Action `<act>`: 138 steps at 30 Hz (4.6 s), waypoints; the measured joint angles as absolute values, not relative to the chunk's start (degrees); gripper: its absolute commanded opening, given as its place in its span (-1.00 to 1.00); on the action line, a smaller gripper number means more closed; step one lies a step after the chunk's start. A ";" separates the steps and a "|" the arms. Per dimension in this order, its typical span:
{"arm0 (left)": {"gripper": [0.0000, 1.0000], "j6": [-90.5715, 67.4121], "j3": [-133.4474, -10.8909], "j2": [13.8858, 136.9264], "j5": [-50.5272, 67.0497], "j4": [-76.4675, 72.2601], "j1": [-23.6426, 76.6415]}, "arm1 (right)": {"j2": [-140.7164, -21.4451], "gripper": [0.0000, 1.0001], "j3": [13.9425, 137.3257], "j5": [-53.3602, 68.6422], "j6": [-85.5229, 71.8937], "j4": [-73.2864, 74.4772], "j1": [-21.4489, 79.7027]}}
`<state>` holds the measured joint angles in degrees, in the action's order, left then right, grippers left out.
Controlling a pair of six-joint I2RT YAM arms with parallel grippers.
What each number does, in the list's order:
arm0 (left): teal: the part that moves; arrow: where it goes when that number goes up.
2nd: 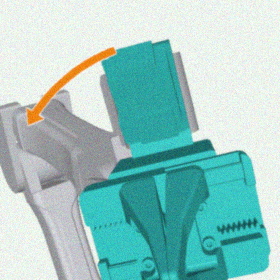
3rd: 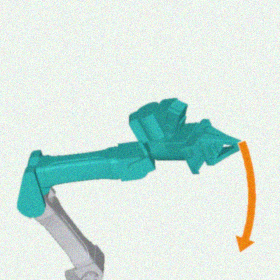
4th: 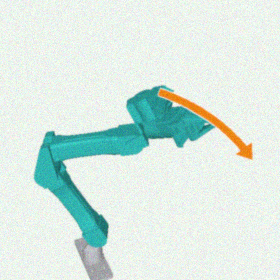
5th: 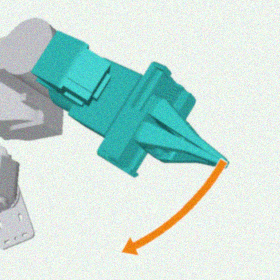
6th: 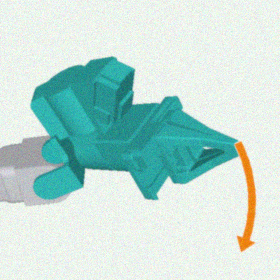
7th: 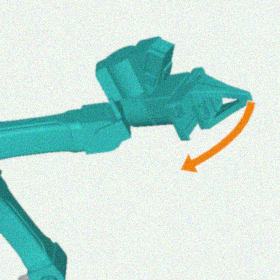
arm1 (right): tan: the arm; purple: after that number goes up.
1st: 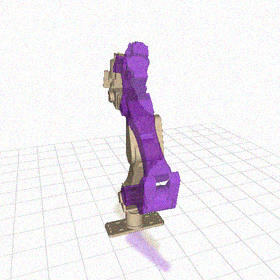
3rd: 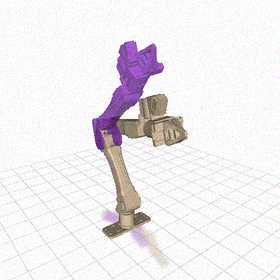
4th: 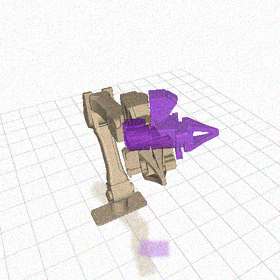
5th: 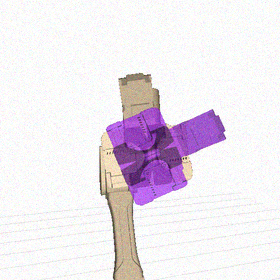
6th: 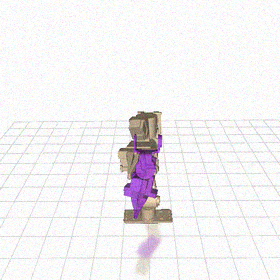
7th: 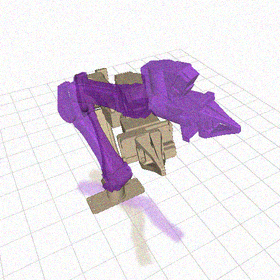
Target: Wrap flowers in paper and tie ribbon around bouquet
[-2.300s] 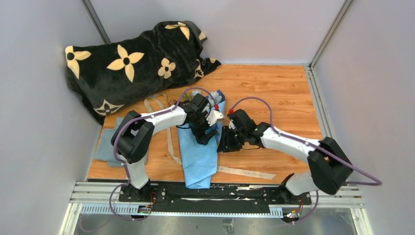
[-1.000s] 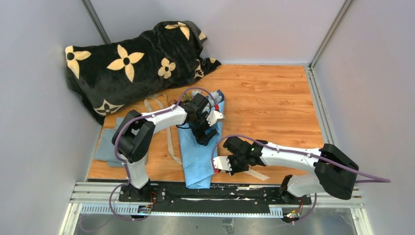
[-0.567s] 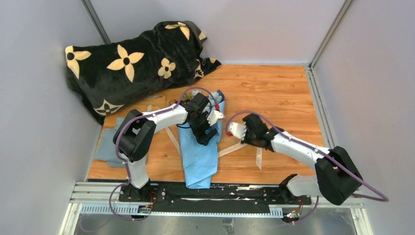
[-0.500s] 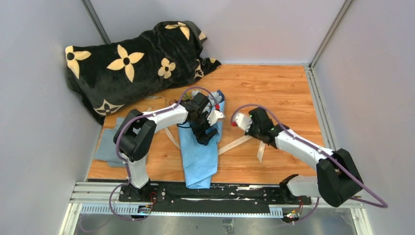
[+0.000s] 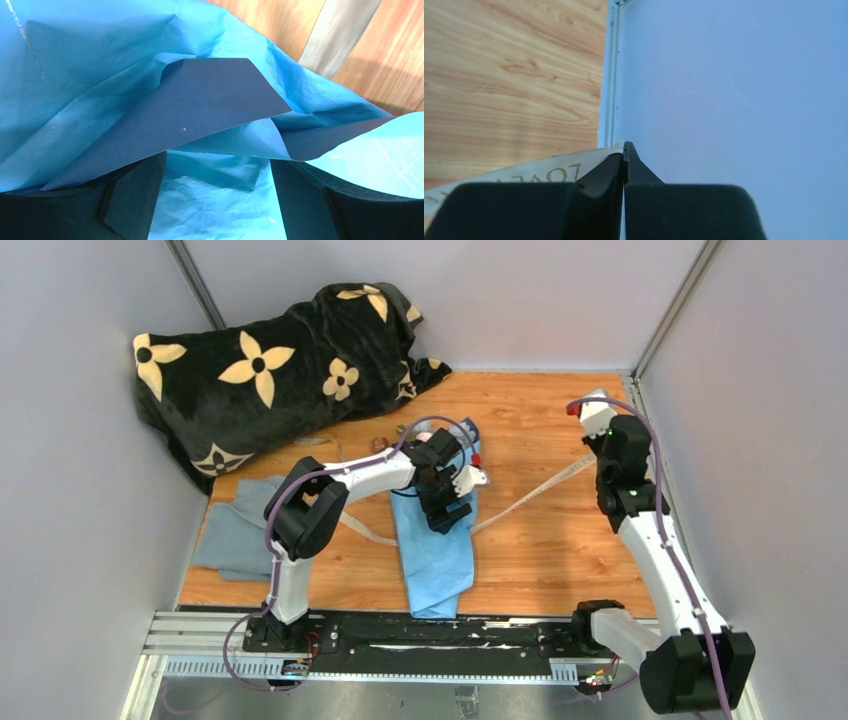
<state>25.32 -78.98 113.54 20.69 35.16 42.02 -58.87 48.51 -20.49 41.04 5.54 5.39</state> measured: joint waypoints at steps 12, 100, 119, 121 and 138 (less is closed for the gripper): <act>0.79 24.03 -88.71 120.79 21.93 31.18 47.44 | -49.58 -1.00 52.86 -1.15 36.86 8.14 4.40; -1.00 17.26 -101.54 100.64 42.46 40.03 42.74 | -82.48 -1.00 33.15 26.96 -12.56 -11.68 22.35; 0.64 46.46 -100.09 111.48 32.45 49.47 51.44 | -88.88 -1.00 44.64 39.62 -7.14 -6.63 18.37; 0.64 47.13 -98.83 110.85 31.83 49.36 50.04 | -88.88 -1.00 44.71 40.18 -6.57 -6.13 18.37; 0.73 24.21 -83.37 109.01 35.64 27.16 36.91 | -84.88 -1.00 44.45 46.85 -4.29 -6.37 18.39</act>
<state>24.21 -83.37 109.01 35.64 27.16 36.91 -84.88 44.45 46.85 -4.29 -6.37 18.39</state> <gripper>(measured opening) 0.848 0.005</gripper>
